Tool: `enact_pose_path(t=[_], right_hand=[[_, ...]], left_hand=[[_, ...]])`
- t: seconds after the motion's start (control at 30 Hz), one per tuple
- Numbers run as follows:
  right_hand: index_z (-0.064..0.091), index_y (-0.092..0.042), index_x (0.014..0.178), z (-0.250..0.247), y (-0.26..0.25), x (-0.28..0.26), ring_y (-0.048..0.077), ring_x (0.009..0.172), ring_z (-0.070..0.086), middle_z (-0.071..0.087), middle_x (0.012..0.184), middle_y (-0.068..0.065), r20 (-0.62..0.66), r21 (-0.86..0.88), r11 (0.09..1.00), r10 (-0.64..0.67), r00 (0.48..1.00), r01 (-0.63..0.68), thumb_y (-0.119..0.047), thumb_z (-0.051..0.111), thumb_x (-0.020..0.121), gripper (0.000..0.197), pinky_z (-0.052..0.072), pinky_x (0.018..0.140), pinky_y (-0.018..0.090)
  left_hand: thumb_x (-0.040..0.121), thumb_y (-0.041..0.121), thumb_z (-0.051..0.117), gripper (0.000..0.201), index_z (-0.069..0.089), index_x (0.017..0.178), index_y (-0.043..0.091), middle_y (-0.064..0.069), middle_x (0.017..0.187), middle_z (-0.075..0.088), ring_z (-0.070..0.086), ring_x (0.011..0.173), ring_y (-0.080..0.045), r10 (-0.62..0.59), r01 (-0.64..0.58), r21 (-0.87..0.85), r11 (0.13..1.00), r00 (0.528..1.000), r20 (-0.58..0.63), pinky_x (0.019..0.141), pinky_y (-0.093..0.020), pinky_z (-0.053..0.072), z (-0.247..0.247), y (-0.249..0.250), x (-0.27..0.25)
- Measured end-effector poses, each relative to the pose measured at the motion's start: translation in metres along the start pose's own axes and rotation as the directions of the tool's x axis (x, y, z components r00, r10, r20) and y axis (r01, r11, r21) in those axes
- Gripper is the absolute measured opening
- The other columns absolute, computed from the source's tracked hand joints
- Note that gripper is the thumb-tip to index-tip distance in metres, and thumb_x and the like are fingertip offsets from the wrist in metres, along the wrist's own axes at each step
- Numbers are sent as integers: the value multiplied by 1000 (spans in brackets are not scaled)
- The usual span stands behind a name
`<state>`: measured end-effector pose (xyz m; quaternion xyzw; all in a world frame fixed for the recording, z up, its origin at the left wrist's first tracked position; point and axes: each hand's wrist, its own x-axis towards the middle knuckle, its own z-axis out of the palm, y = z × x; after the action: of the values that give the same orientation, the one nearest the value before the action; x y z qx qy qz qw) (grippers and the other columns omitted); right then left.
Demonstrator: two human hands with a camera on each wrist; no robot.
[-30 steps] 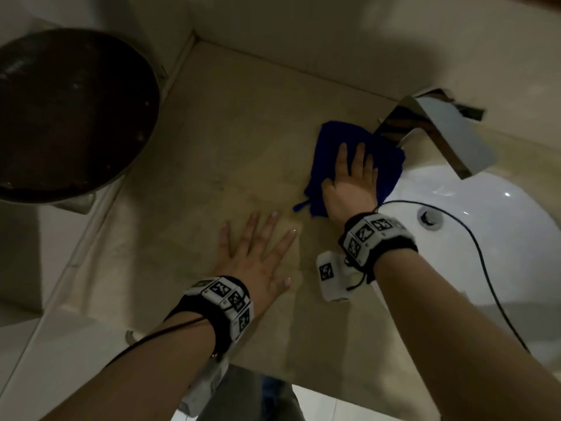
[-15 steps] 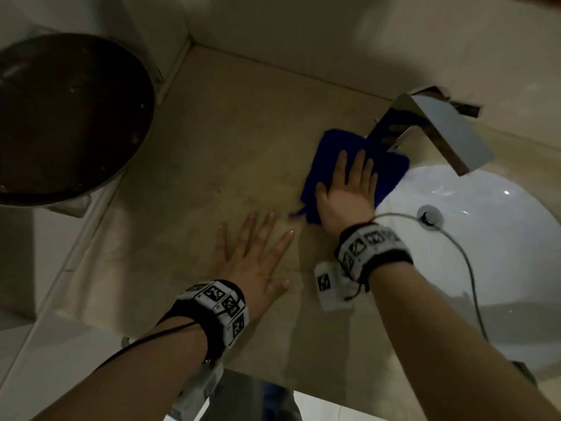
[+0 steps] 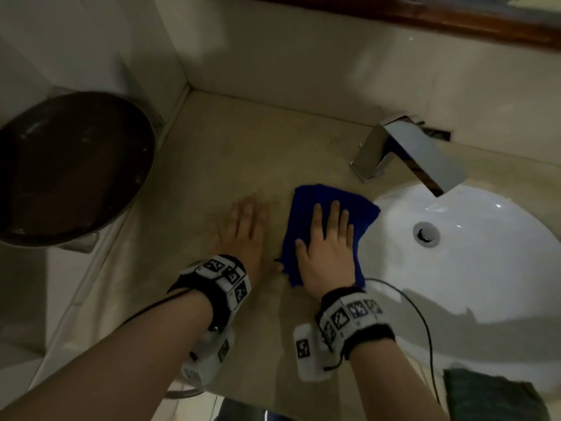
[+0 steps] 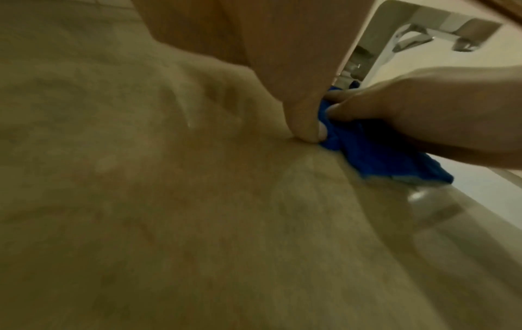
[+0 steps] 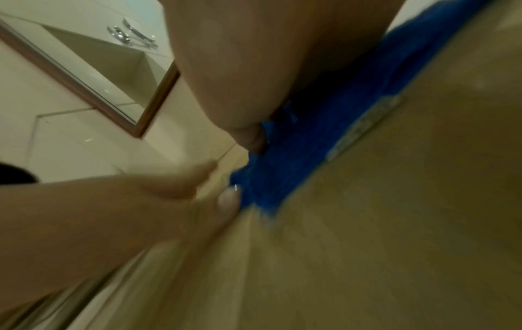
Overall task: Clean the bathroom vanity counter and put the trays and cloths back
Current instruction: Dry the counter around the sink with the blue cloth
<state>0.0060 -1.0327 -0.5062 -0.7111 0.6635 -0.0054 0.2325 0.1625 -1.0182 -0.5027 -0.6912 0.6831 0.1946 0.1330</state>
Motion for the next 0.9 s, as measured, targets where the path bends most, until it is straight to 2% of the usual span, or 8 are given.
enact_pose_path(t=[0.1,0.23,0.37,0.5,0.57,0.67,0.77,0.9], right_hand=[[-4,-19,154,-17,4,44,28,146,-15,-18,159,10,51,7,1000,-4,999,4,-43,31,100,68,-8,119,40],[3,-21,154,-38,4,77,24,147,-14,-15,160,5,112,176,984,3,994,-23,-41,30,101,63,-8,118,38],[-5,-20,153,-22,-6,37,27,146,-16,-20,158,7,69,96,995,-1,998,-6,-42,33,100,69,-10,118,38],[-12,-21,152,3,-12,-3,28,144,-21,-27,155,8,73,15,1000,-20,997,19,-53,13,92,72,-13,117,39],[-8,-22,152,6,-12,5,27,144,-19,-23,157,8,36,-25,1000,-13,999,14,-56,8,86,76,-13,115,39],[-21,-25,148,-2,-11,49,25,142,-28,-33,153,3,58,-87,996,-18,998,23,-60,1,88,74,-18,114,39],[-24,-25,148,-18,-17,94,26,142,-28,-35,153,4,99,-145,989,-9,995,23,-57,14,97,70,-15,117,41],[-22,-24,149,-8,-26,91,28,144,-24,-31,154,6,66,-151,988,-7,998,17,-58,7,95,71,-15,117,43]], left_hand=[[71,82,45,121,-44,132,26,-3,141,-49,-34,138,-26,28,-31,32,999,995,92,107,-60,-17,6,-5,13],[45,93,10,122,-47,131,29,1,136,-56,-42,132,-22,48,-48,-8,999,997,53,94,-56,-33,14,-12,19],[55,91,22,122,11,152,18,-11,160,4,-11,146,-27,41,-41,25,999,999,28,105,-68,6,23,-16,19],[55,88,30,119,28,148,14,-16,155,23,-3,147,-29,103,-102,27,994,994,-30,104,-68,12,23,-16,21],[56,88,31,118,33,146,12,-17,152,30,-3,147,-30,120,-120,8,993,992,-35,106,-65,10,22,-17,19],[59,89,31,118,26,149,13,-16,154,26,1,147,-30,109,-110,-9,994,993,-46,107,-66,8,26,-18,17],[55,90,33,123,20,151,15,-15,156,24,19,143,-33,82,-82,-30,996,996,-24,105,-68,15,24,-14,15],[63,88,32,115,27,149,12,-16,155,25,25,140,-35,85,-84,-32,996,996,30,102,-69,17,22,-14,14]])
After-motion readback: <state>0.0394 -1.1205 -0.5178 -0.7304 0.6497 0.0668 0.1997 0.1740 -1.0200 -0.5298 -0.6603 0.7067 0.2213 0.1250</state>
